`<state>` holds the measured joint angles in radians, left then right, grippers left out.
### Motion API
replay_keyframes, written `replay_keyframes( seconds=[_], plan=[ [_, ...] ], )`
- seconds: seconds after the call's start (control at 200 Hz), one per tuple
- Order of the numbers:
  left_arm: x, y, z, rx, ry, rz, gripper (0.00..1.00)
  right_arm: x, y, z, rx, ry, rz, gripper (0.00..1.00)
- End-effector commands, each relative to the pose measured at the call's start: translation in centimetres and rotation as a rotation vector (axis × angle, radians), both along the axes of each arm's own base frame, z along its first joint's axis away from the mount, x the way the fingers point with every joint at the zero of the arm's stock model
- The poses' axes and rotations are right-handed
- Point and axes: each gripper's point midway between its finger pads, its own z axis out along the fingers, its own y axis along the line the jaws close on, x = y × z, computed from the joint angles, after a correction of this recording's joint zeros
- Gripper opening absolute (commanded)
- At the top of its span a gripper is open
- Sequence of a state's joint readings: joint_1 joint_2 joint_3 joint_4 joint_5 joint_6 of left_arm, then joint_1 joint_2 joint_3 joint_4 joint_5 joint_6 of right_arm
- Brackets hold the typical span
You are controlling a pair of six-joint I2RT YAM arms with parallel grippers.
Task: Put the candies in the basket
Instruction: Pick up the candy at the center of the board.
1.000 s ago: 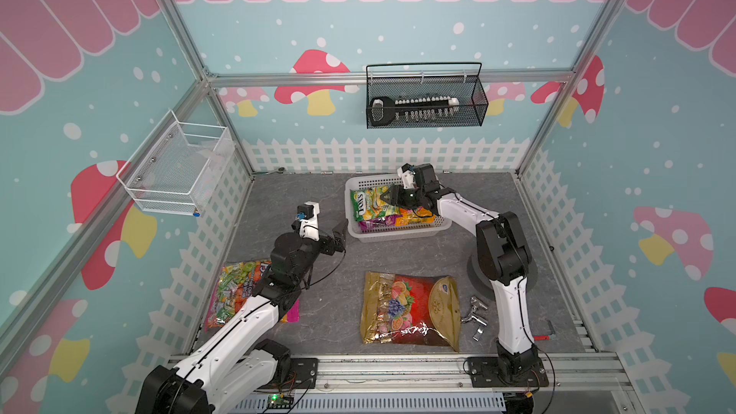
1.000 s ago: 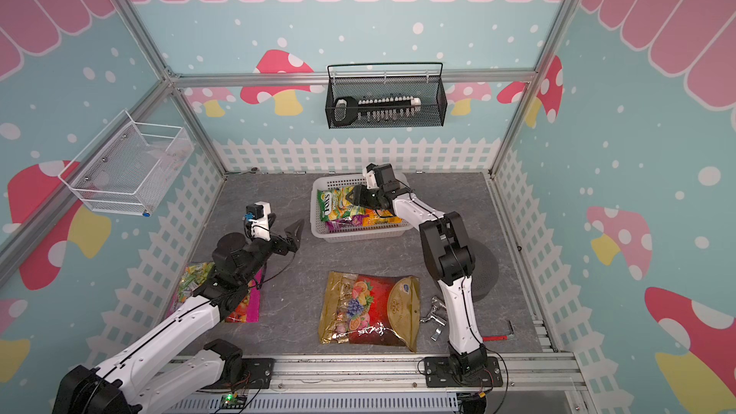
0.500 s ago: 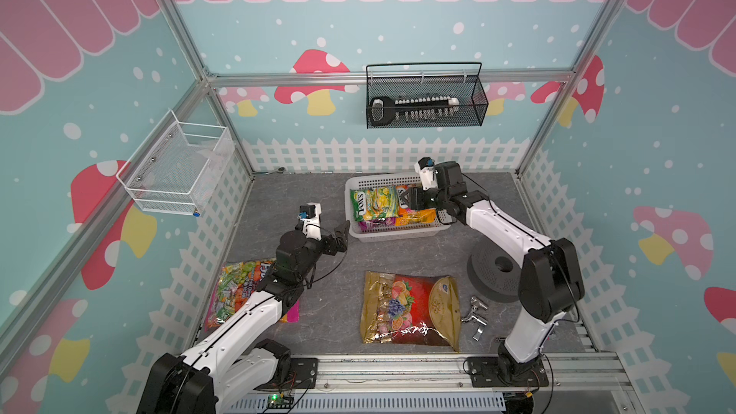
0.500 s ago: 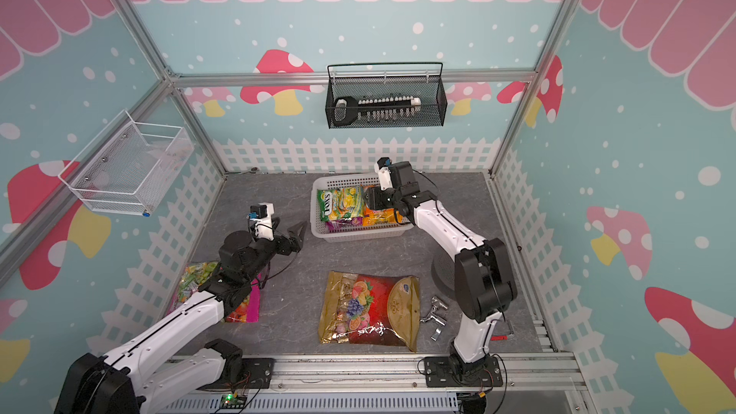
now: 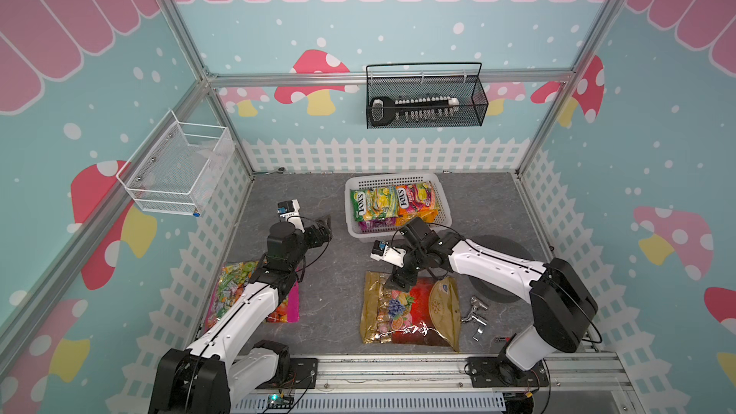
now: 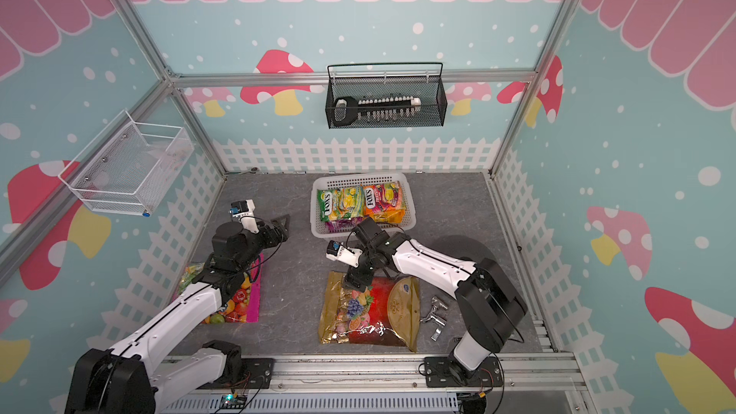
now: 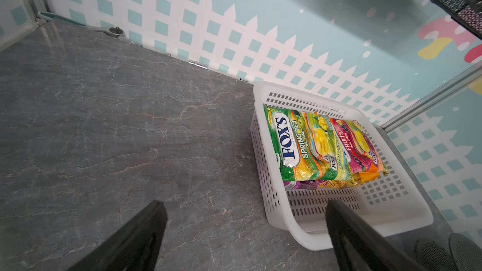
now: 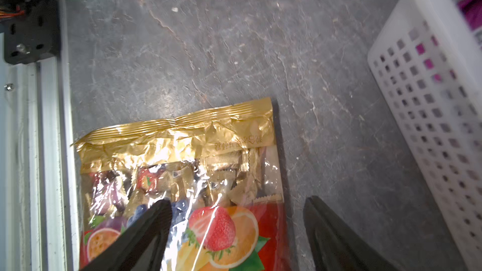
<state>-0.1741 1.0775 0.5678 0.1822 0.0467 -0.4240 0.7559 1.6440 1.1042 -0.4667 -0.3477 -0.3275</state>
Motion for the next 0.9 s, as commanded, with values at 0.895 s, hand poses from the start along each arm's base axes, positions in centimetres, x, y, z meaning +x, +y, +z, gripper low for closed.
replay_keyframes(
  seconds=[0.895],
  plan=[
    [-12.0, -13.7, -10.9, -0.387, 0.698, -0.71, 0.98, 7.8, -4.2, 4.7, 0.249, -0.096, -0.566, 0.99]
  ],
)
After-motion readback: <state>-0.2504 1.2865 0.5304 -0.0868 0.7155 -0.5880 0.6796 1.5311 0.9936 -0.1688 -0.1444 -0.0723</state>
